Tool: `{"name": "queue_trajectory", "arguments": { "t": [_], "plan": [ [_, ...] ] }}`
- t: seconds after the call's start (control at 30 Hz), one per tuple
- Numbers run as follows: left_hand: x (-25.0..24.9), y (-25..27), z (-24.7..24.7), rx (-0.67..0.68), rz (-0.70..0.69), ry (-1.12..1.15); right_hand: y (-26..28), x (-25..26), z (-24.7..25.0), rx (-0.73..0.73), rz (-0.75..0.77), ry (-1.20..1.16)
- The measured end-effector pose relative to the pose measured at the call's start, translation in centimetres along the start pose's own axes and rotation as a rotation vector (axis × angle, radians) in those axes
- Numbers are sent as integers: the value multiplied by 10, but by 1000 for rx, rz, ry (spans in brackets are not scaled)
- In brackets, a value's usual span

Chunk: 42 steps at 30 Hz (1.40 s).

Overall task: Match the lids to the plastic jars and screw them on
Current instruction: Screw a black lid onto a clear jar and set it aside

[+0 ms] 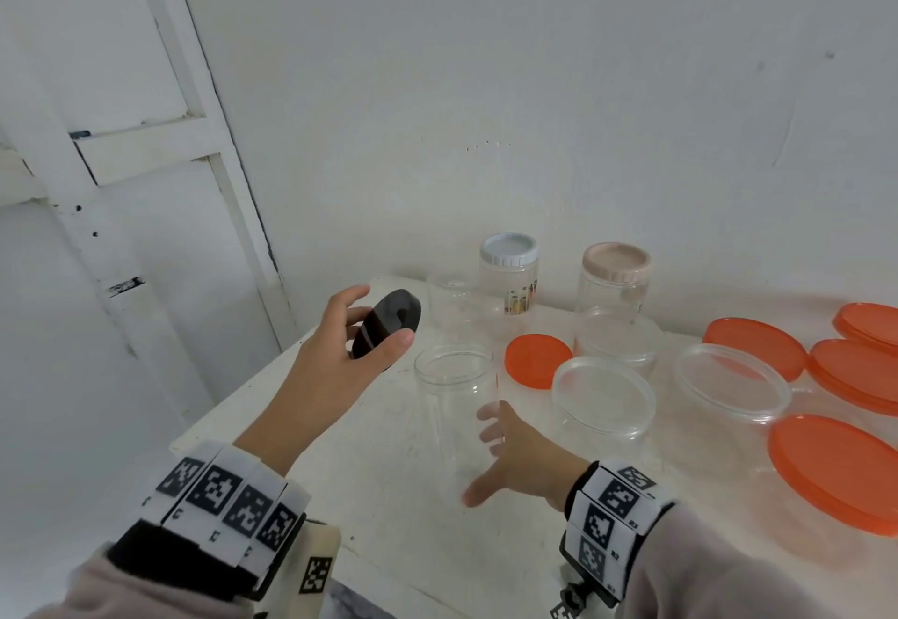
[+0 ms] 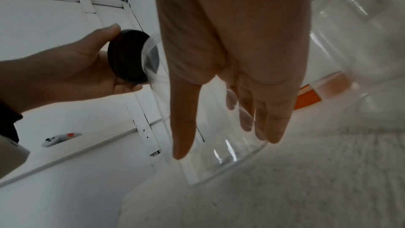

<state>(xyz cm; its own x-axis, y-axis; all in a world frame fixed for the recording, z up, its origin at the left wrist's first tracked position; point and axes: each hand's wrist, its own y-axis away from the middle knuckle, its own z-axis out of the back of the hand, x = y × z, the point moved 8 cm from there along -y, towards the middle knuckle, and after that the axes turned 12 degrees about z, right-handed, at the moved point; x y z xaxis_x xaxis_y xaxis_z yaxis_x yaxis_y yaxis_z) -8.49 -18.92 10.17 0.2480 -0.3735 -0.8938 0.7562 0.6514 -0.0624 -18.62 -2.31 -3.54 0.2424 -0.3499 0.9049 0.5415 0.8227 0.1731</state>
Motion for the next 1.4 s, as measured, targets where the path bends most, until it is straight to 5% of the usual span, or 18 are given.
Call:
{"name": "queue_trajectory", "arguments": {
  "t": [0.9,1.4],
  "plan": [
    [-18,23,-83,323,-60,-439,3,19,19,-13,286,-153],
    [30,9,-76,453,68,-71,17,65,41,21,331,11]
  ]
}}
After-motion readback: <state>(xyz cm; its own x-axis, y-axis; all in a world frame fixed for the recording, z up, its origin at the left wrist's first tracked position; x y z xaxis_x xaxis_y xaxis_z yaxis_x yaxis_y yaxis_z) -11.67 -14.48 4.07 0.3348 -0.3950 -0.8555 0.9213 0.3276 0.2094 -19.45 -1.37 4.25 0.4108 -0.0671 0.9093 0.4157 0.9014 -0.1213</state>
